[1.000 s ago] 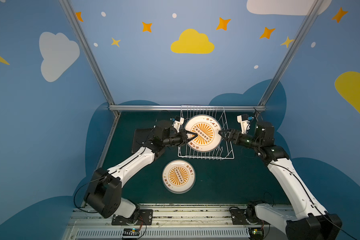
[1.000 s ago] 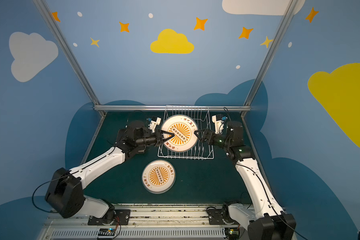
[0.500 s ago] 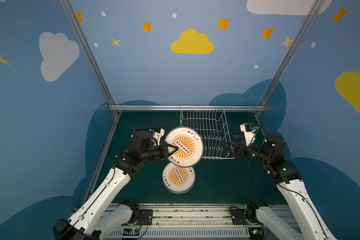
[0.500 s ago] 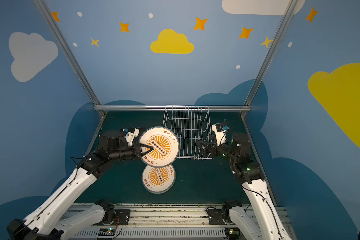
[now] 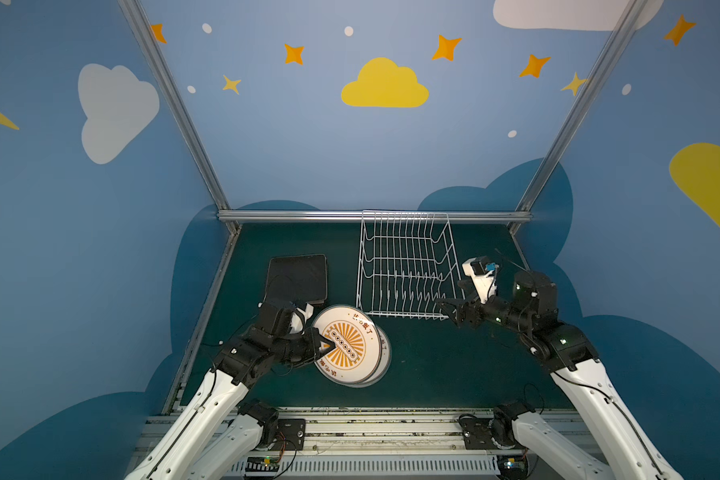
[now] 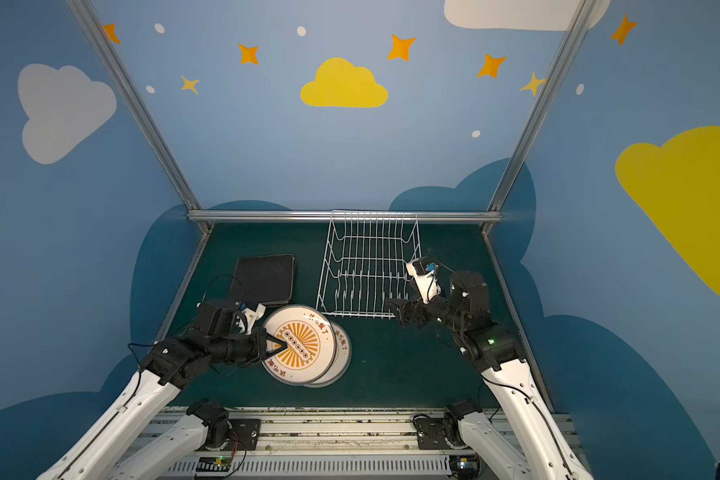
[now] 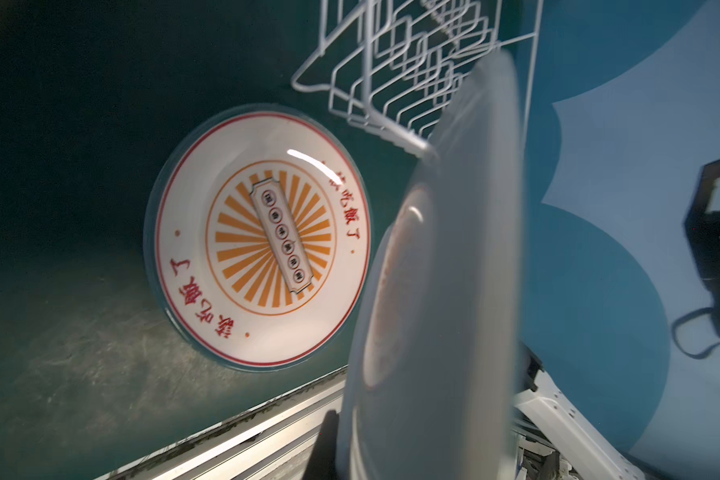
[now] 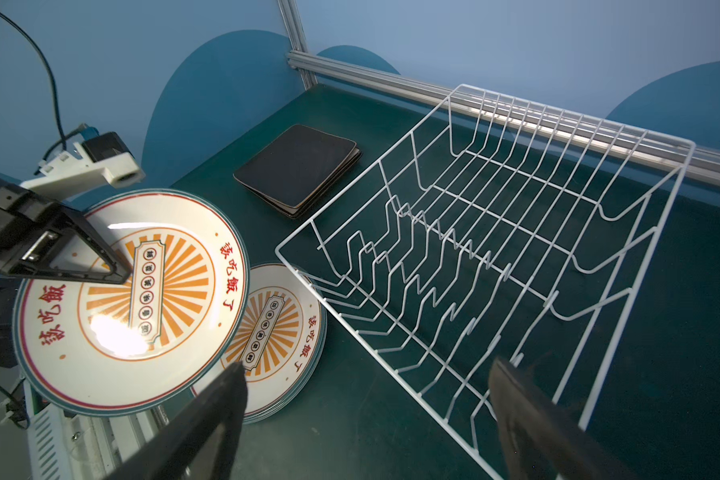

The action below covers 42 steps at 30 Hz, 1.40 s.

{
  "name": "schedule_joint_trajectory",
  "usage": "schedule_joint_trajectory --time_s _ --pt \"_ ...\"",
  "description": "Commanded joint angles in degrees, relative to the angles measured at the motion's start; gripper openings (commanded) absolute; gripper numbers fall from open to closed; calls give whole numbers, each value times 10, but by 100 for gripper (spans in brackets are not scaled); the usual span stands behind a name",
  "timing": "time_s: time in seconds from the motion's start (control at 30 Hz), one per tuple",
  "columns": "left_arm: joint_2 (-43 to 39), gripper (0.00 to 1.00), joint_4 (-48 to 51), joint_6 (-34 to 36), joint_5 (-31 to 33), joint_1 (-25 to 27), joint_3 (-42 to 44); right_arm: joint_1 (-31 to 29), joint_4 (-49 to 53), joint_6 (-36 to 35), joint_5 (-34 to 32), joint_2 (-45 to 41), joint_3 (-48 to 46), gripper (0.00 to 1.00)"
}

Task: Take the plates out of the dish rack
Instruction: 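Carry the plate over the stack with the left gripper while right gripper withdraws, then lower the plate onto the stack and open the left gripper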

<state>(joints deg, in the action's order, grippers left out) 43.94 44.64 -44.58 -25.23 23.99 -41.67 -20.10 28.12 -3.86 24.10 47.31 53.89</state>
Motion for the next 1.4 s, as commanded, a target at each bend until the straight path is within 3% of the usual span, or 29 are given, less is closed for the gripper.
schedule_joint_trajectory --time_s 0.0,0.17,0.37,0.77,1.03,1.23,1.37 --pt "3 3 -28 6 -18 -2 21 -6 1 -6 -15 -5 -6 90" --pt "29 3 -72 1 -25 -2 59 -8 -4 -7 -26 -3 -12 90" --pt "77 3 -196 -28 -49 -2 118 -11 -13 -3 -30 2 -15 90" --pt "186 7 -281 -36 -74 -2 126 -12 -34 -3 -41 19 -20 90" --pt "226 33 -235 -21 -59 -1 101 -12 -40 -6 -44 31 -19 90" --pt "231 77 -169 -3 -29 -1 67 -12 -41 -7 -47 37 -17 90" --pt "232 94 -131 1 -5 -2 39 -13 -40 -6 -46 40 -15 90"
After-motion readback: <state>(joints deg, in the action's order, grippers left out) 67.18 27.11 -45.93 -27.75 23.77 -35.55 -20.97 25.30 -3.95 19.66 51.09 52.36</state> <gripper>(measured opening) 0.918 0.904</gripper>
